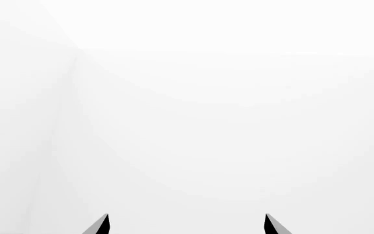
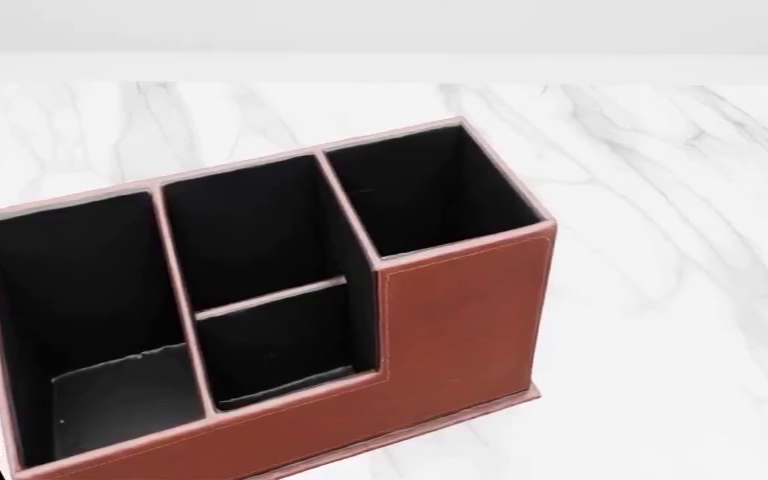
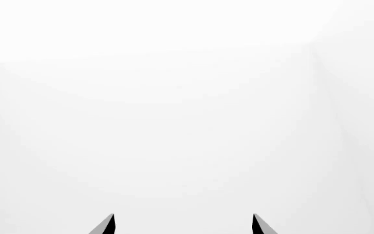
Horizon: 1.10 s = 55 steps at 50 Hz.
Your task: Pick up the book and place it in the back compartment of the caddy.
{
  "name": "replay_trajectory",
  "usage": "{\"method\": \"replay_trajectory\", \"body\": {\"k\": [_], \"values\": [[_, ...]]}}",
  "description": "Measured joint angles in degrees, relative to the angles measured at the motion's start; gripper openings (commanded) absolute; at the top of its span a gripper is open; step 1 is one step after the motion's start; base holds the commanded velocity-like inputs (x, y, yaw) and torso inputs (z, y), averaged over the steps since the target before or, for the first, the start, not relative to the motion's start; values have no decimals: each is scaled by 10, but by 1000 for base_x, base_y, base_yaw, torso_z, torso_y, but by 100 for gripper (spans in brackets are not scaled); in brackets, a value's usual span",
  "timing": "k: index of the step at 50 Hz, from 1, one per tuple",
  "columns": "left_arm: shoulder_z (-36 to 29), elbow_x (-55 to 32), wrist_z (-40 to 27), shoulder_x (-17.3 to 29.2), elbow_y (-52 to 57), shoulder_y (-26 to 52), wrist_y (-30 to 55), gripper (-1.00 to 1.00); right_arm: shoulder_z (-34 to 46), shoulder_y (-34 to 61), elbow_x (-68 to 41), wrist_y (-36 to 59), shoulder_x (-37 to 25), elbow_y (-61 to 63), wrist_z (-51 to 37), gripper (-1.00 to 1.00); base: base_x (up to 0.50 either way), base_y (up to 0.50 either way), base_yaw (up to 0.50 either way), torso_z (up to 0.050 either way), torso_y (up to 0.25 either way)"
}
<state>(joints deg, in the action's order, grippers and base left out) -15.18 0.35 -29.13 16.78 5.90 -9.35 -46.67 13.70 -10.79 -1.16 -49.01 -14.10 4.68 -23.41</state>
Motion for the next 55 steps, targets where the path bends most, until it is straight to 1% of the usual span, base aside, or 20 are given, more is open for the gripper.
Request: {"method": "replay_trajectory", "body": {"k": [27,38,48,55], "values": [[-5,0,-4,3,-3,3,1,100,12,5,-11,-6,-8,-7,1,100,0,5,0,0,0],[-4,-6,-3,10,-6,14,18,100,14,8,-9,-4,-8,-10,-1,100,0,0,0,0,0],[-9,-43,22,40,1,41,73,100,14,10,-5,-3,-9,-11,-5,100,0,0,0,0,0],[-27,-107,67,79,21,68,132,100,14,11,-4,-3,-10,-12,-6,100,0,0,0,0,0]]}}
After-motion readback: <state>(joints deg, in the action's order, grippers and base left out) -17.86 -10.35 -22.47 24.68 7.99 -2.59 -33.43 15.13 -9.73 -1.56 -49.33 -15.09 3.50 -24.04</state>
